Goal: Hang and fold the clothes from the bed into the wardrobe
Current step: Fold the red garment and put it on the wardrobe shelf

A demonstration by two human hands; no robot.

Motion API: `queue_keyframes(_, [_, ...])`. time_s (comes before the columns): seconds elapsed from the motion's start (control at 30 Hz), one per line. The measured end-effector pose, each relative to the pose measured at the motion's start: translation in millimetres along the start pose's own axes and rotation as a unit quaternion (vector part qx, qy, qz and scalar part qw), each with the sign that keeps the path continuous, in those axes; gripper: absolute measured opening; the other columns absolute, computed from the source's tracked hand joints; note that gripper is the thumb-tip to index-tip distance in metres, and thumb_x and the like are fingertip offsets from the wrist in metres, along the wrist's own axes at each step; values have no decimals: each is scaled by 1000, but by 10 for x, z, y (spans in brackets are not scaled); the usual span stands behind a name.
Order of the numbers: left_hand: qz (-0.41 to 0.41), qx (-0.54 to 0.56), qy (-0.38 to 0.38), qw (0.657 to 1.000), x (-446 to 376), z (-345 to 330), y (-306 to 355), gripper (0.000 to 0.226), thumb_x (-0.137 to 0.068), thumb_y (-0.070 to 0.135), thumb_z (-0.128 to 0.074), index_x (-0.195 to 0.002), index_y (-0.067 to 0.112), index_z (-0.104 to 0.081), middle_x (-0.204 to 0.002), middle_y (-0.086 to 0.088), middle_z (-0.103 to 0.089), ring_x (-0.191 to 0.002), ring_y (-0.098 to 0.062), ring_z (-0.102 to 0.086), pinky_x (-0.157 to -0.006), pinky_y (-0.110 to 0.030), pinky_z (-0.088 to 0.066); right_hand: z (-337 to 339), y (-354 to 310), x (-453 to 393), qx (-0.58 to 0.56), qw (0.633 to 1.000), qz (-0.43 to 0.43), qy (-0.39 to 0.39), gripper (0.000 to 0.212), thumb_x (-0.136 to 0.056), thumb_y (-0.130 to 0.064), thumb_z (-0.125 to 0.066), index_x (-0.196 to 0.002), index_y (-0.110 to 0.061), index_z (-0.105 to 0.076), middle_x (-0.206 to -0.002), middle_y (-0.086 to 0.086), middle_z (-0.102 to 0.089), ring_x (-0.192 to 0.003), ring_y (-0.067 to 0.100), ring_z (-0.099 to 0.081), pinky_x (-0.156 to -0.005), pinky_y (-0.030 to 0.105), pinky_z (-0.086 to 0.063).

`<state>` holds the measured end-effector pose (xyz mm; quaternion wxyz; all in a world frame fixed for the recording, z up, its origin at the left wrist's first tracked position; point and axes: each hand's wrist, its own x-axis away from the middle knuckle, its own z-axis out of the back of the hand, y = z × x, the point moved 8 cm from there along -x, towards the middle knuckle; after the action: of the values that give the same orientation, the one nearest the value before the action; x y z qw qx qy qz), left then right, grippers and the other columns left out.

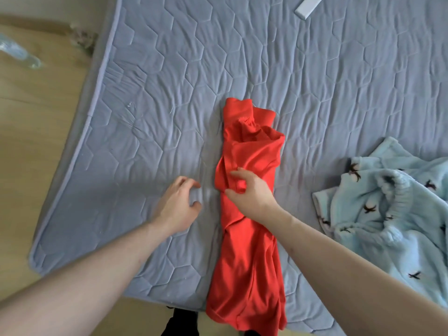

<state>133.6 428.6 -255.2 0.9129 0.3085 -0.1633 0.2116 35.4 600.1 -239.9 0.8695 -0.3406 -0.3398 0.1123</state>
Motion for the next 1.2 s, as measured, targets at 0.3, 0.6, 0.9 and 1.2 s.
queue_keyframes(0.3, [78, 75, -96, 990, 252, -337, -15, 32, -84, 13, -67, -116, 15, -66, -112, -1, -71, -102, -21, -67, -94, -34, -51, 134, 459, 600, -36, 994, -16, 99, 42, -84, -5, -64, -122, -21, -68, -120, -8, -63, -112, 11, -62, -94, 15, -44])
queue_keyframes(0.6, [221, 159, -266, 925, 1357, -1251, -157, 25, -82, 32, -77, -101, 22, -64, -101, 8, -70, -95, -11, -66, -80, -22, -47, -328, 1775, 1847, -125, 939, -319, -16, 58, -82, -31, -83, -132, -20, -55, -114, -5, -65, -98, 12, -65, -91, 32, -52])
queue_keyframes(0.9, [251, 263, -237, 901, 1858, -1591, -178, 25, -93, 35, -71, -117, 28, -68, -106, 12, -74, -97, -3, -69, -86, -16, -51, -639, 1752, 2029, -178, 937, -299, -18, 20, -95, -25, -69, -115, -20, -69, -99, -3, -75, -83, 7, -67, -63, 14, -49])
queue_keyframes(1.2, [292, 183, -224, 912, 2510, -1583, -340, 15, -93, 40, -66, -82, 33, -60, -78, 21, -65, -71, 8, -59, -54, -3, -38, -852, 1719, 2608, -170, 925, -328, -90, 28, -99, -19, -62, -128, -15, -63, -113, 2, -72, -104, 19, -67, -94, 32, -52])
